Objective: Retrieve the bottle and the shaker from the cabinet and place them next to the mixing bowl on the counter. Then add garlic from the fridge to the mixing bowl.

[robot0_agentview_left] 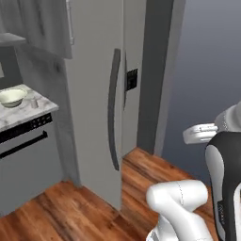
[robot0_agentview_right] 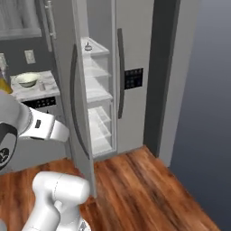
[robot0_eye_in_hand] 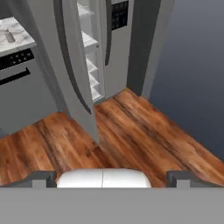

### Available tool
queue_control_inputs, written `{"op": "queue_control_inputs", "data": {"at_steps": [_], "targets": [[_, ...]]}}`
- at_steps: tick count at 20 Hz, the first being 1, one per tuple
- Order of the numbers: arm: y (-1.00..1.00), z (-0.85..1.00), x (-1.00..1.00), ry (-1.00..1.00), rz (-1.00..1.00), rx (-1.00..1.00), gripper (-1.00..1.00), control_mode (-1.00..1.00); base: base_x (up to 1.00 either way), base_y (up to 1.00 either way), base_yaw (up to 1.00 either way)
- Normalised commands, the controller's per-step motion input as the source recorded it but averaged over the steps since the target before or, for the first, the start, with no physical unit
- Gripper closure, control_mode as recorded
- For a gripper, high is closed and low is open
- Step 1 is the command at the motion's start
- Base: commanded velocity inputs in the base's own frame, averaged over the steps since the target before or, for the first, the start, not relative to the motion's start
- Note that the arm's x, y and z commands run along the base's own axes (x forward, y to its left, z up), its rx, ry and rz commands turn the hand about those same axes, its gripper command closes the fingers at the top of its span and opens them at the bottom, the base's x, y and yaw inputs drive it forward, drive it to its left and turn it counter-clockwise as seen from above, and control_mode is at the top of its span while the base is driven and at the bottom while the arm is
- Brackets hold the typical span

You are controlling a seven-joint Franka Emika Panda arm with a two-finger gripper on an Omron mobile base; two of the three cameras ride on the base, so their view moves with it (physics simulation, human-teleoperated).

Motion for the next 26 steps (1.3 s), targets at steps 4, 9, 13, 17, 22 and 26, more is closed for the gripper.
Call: {"op": "queue_control_inputs", "data": {"at_steps": [4, 9, 13, 17, 22, 26], "targets": [[0.0, 0.0, 0.0, 0.0, 0.0, 0.0, -1.0, 1.0, 0.11, -0.73, 0.65], [0.0, 0.0, 0.0, 0.0, 0.0, 0.0, -1.0, 1.0, 0.12, -0.93, 0.55], [0.0, 0.0, 0.0, 0.0, 0.0, 0.0, -1.0, 1.0, 0.49, -1.0, 0.38], [0.0, 0.0, 0.0, 0.0, 0.0, 0.0, -1.0, 1.0, 0.59, -0.94, 0.3], [0.0, 0.0, 0.0, 0.0, 0.0, 0.0, -1.0, 1.0, 0.6, -0.67, 0.25], [0.0, 0.0, 0.0, 0.0, 0.0, 0.0, -1.0, 1.0, 0.73, -0.31, 0.24]]}}
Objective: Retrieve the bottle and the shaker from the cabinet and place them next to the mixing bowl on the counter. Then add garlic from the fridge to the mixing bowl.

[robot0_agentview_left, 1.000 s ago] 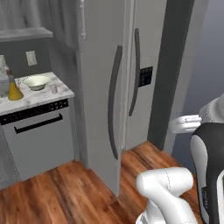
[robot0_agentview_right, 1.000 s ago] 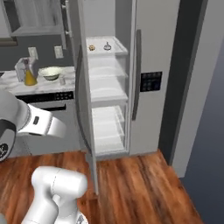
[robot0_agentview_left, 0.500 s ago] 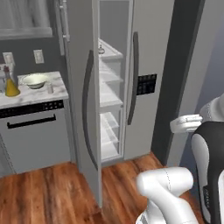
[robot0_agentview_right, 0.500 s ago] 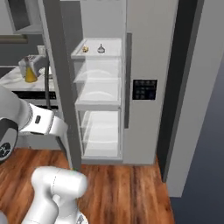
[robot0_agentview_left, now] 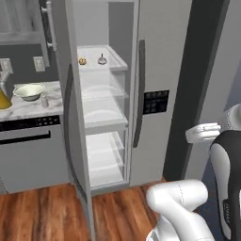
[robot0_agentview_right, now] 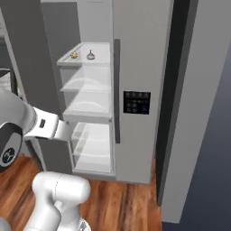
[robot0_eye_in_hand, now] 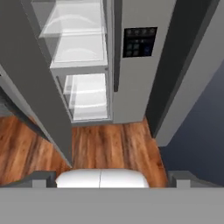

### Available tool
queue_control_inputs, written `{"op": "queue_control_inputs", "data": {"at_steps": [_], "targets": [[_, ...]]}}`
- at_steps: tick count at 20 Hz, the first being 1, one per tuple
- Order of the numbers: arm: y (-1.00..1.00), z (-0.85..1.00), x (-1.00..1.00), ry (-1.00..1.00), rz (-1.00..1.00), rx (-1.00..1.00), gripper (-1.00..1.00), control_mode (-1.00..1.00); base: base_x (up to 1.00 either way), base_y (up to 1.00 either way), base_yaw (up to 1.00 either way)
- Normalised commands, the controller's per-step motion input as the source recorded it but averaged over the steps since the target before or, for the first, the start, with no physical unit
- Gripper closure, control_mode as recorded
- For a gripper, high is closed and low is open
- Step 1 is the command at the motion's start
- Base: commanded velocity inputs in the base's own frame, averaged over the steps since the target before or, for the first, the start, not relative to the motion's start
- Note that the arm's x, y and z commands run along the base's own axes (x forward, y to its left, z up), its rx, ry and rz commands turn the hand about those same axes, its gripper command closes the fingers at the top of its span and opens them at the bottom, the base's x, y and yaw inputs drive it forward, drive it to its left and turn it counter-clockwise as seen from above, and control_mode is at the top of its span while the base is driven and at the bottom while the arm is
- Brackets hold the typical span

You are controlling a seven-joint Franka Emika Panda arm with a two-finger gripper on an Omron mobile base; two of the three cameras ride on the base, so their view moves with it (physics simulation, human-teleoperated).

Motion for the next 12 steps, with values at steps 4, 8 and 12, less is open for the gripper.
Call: {"op": "queue_control_inputs", "data": {"at_steps": [4, 8, 12], "targets": [[0.0, 0.0, 0.0, 0.0, 0.0, 0.0, -1.0, 1.0, 0.95, -0.17, 0.3], [0.0, 0.0, 0.0, 0.0, 0.0, 0.0, -1.0, 1.0, 0.86, -0.15, 0.32], [0.0, 0.0, 0.0, 0.0, 0.0, 0.0, -1.0, 1.0, 0.61, -0.31, 0.17]]}}
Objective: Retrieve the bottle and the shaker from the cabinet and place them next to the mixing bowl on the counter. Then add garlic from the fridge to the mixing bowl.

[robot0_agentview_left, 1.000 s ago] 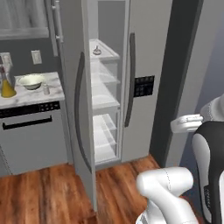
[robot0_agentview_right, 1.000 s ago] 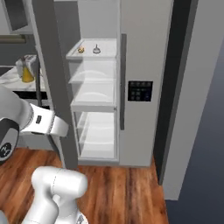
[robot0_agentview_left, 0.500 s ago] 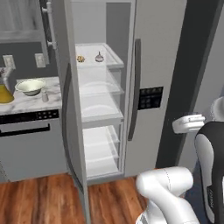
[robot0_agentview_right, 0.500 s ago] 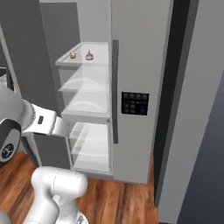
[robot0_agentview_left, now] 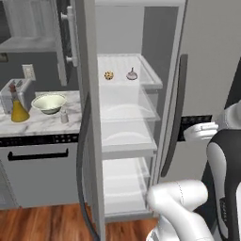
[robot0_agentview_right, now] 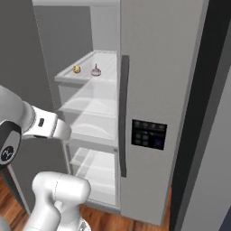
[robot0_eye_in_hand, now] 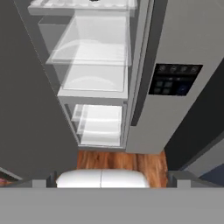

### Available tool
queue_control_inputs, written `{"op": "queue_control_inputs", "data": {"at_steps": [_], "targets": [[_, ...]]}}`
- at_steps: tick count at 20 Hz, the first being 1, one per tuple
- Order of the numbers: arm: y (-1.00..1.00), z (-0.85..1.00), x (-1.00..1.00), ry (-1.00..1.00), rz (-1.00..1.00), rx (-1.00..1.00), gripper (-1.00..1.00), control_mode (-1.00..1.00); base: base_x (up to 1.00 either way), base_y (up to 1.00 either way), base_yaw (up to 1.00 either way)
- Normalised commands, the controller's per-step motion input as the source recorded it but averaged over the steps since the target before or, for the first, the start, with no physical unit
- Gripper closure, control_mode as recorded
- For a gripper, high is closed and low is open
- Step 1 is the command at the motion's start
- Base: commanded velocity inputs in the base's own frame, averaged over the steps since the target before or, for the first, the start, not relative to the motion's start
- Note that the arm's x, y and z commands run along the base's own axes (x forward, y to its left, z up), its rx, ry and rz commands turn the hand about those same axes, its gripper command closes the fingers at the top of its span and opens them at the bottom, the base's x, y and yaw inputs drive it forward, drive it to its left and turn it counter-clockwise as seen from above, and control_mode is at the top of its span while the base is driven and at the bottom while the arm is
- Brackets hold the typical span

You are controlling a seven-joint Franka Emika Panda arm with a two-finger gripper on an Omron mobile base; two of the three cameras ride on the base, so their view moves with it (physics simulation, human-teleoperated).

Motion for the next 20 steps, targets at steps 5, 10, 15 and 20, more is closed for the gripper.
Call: {"op": "queue_control_inputs", "data": {"at_steps": [5, 10, 15, 20], "targets": [[0.0, 0.0, 0.0, 0.0, 0.0, 0.0, -1.0, 1.0, 0.29, -0.13, 0.05], [0.0, 0.0, 0.0, 0.0, 0.0, 0.0, -1.0, 1.0, 0.39, -0.08, 0.03], [0.0, 0.0, 0.0, 0.0, 0.0, 0.0, -1.0, 1.0, 0.58, -0.09, 0.04], [0.0, 0.0, 0.0, 0.0, 0.0, 0.0, -1.0, 1.0, 0.41, -0.02, 0.05]]}}
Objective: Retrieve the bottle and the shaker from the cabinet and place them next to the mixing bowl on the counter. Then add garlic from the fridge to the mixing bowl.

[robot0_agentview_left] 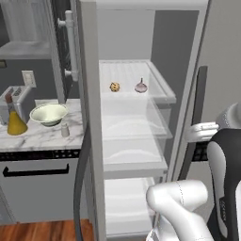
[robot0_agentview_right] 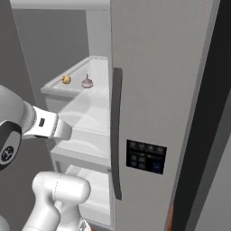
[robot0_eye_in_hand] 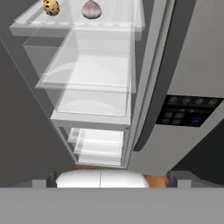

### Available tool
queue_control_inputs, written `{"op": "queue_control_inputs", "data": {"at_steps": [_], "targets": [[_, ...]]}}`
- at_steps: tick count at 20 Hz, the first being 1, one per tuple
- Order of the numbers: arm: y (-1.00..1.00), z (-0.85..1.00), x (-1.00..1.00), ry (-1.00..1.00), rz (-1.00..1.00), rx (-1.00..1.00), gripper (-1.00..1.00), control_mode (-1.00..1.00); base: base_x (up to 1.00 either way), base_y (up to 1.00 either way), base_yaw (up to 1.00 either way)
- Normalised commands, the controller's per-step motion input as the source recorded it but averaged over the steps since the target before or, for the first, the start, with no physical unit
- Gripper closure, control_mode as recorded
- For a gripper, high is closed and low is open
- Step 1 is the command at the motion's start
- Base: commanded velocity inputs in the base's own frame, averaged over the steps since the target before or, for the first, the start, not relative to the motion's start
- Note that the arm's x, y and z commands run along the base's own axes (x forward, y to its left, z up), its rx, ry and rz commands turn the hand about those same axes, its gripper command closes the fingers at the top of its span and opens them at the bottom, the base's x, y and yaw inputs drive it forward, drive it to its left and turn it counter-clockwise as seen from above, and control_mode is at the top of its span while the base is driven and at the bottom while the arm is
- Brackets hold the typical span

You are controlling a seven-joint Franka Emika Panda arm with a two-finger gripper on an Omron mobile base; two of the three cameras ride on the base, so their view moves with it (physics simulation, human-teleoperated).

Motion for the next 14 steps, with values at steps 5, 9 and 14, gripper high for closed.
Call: {"op": "queue_control_inputs", "data": {"at_steps": [5, 9, 14], "targets": [[0.0, 0.0, 0.0, 0.0, 0.0, 0.0, -1.0, 1.0, 0.24, 0.0, 0.02], [0.0, 0.0, 0.0, 0.0, 0.0, 0.0, -1.0, 1.0, 0.36, 0.0, 0.01], [0.0, 0.0, 0.0, 0.0, 0.0, 0.0, -1.0, 1.0, 0.51, 0.0, 0.01]]}}
